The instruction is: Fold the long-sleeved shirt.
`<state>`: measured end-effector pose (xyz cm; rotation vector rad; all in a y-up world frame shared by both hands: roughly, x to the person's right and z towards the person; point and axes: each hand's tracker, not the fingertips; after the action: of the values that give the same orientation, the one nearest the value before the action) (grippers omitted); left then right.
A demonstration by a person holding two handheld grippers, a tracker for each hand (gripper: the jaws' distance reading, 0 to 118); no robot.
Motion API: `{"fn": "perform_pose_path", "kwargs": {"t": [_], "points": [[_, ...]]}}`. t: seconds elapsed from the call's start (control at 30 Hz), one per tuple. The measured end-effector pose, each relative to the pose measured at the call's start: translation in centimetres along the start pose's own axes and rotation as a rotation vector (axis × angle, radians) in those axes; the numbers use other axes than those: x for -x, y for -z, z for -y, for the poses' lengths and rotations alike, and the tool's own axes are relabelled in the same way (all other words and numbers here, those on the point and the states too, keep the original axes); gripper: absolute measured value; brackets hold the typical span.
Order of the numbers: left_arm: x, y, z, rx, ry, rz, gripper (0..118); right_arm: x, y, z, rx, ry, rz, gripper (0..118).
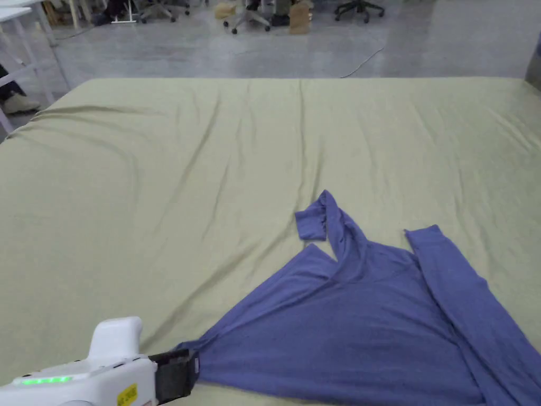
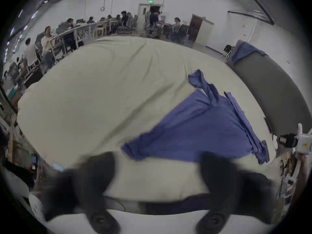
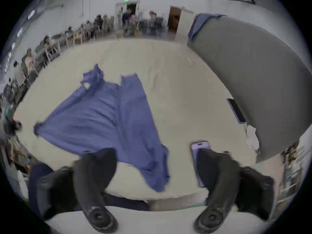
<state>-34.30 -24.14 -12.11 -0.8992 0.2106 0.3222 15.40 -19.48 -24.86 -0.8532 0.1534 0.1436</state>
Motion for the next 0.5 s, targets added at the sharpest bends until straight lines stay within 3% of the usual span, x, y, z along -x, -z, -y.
{"fn": "perform_pose_path", "kwargs": {"t": [0.03, 0.1, 0.13, 0.17, 0.2, 0.23, 0.27, 0.33, 0.4, 0.5], "points": [[-0.4, 0.1, 1.1, 0.002, -0.036, -0.020, 0, 0.9, -0.2, 0.3, -0.001, 0.010, -0.020, 0], [-0.7, 0.5, 2.3, 0.065, -0.073, 0.065, 0, 3.1, 0.4, 1.0, 0.033, 0.049, -0.064, 0], [-0.3, 0.7, 2.0, 0.079, -0.115, 0.098, 5, 4.1, 0.7, 1.1, 0.031, 0.020, -0.129, 0], [0.2, 1.0, 1.5, 0.064, -0.176, 0.084, 28, 5.1, 1.0, 1.2, 0.043, 0.010, -0.189, 0], [0.8, 1.4, 0.7, 0.018, -0.189, 0.046, 64, 6.1, 1.4, 1.1, 0.048, 0.002, -0.206, 0], [1.3, 1.9, -0.3, -0.011, -0.189, 0.015, 113, 6.0, 1.0, 0.7, 0.045, -0.011, -0.201, 0], [2.4, 3.2, -1.3, -0.015, -0.186, -0.065, 118, 6.7, 1.2, 0.3, 0.040, -0.040, -0.196, 0], [3.4, 5.4, -2.2, -0.064, -0.224, -0.179, 116, 7.9, 2.0, -0.7, 0.036, -0.070, -0.185, 0], [3.5, 8.6, -2.7, -0.080, -0.181, -0.205, 116, 7.7, 2.9, -1.4, 0.040, -0.064, -0.189, 0], [2.6, 13.5, -2.4, 0.153, -0.056, -0.215, 116, 8.2, 5.2, -3.2, 0.089, -0.065, -0.203, 0]]}}
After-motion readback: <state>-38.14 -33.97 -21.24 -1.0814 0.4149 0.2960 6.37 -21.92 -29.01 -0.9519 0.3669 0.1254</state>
